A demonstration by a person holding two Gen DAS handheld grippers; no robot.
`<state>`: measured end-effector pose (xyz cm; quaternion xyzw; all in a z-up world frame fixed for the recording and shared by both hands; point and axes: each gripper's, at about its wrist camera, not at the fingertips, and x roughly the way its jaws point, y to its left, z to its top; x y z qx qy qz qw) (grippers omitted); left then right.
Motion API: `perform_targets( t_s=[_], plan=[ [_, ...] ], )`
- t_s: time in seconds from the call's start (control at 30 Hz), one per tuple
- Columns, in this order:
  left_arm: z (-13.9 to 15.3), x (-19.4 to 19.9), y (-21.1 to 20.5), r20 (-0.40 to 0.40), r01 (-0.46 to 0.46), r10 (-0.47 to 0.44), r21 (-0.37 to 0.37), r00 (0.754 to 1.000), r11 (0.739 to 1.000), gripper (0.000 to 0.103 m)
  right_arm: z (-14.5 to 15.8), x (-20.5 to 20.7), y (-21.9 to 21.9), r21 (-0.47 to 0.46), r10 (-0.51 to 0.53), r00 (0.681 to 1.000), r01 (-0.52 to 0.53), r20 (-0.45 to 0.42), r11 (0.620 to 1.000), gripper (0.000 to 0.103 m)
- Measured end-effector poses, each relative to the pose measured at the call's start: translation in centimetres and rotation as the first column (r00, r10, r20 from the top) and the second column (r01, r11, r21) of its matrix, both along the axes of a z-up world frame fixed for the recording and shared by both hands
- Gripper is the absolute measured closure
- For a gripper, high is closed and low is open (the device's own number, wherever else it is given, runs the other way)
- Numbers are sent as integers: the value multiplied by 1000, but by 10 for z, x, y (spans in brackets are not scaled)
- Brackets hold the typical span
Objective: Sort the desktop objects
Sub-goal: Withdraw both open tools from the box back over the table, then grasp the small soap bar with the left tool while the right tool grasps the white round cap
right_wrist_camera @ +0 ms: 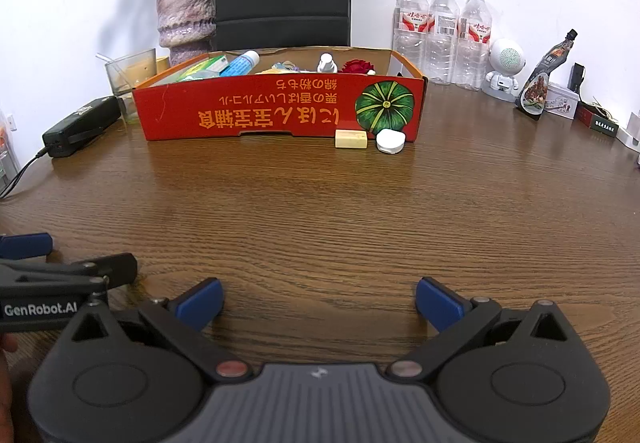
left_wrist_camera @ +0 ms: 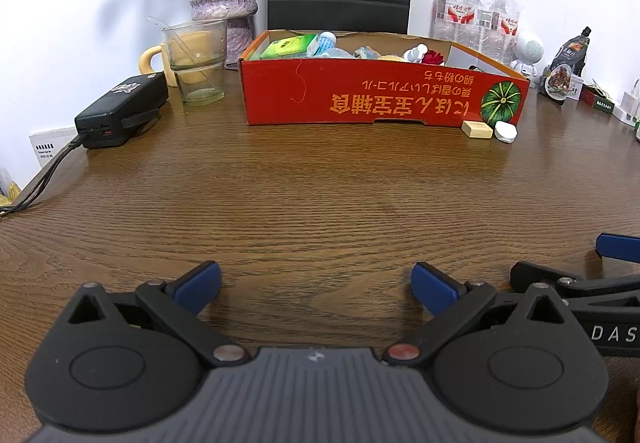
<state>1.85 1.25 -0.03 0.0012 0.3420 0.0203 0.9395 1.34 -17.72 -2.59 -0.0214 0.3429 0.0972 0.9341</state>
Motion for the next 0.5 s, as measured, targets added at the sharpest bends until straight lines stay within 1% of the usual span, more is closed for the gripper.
perform_targets(
  t_s=[0.07,0.1,0.2,0.23,0.3,0.33,0.37,0.5],
  plan=[
    [4,5,-6,19,64,-65,34,998,997,0,1,5,-7,7,22,1000,-22,-2,1000,0],
    [7,7,-8,30,93,-94,49,995,994,0,4,13,-14,16,23,1000,-23,-10,1000,2],
    [22,23,-11,80,135,-139,47,987,990,0,21,48,-41,68,-30,999,30,-14,997,19],
    [27,32,-12,84,144,-146,34,986,989,0,26,63,-48,77,-34,999,34,5,996,19],
    [36,52,-14,93,159,-159,7,983,987,0,29,94,-54,58,-32,999,30,24,998,28],
    [38,63,-16,100,162,-161,-6,982,987,0,28,111,-55,41,-41,999,40,10,998,38],
    [39,73,-19,106,164,-161,-18,981,986,0,27,125,-54,31,-46,999,46,-3,998,44],
    [30,101,-30,104,160,-155,-45,982,986,1,23,158,-47,38,-45,999,46,-9,998,44]
  ],
)
